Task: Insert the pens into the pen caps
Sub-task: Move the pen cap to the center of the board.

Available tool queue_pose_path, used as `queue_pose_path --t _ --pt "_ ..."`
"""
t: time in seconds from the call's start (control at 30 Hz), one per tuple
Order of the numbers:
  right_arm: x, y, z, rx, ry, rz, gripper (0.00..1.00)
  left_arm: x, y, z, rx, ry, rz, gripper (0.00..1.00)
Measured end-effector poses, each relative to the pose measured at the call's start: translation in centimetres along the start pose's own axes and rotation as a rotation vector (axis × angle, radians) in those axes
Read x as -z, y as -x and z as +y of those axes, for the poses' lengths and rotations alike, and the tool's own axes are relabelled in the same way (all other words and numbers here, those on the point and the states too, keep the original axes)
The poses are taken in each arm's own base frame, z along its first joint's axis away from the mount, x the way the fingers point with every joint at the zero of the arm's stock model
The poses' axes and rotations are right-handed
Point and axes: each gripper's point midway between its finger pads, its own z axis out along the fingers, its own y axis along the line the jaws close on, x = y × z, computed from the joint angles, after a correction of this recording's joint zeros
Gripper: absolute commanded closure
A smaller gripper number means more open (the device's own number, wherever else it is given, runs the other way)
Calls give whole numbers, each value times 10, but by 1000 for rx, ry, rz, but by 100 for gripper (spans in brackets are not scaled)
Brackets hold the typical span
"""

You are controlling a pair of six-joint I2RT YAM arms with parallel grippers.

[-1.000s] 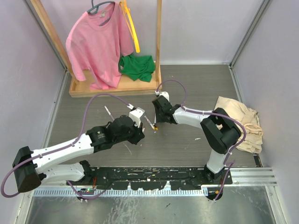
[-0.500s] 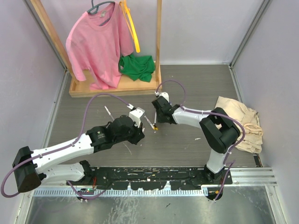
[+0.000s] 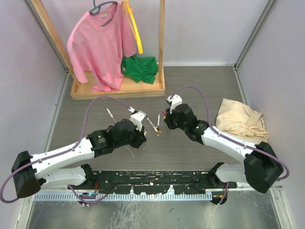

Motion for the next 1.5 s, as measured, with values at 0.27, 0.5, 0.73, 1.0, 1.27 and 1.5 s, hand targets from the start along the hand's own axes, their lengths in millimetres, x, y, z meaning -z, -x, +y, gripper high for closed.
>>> queue_pose_path --t 0.27,0.5,0.73,1.0,1.27,1.5 --pt "25 -32 32 386 319 -25 96 6 1 3 14 1 -31 100" --pt "45 -85 67 896 610 124 92 6 2 2 27 2 -38 100" --pt "54 -135 74 1150 796 296 83 5 5 1 29 -2 -49 100" --pt "55 -165 67 1235 864 405 75 5 3 3 29 2 -47 100" --pt "52 -170 65 1258 873 419 60 5 3 4 29 9 -49 100" --pt "59 -150 72 1259 853 335 57 5 4 4 30 12 -50 100"
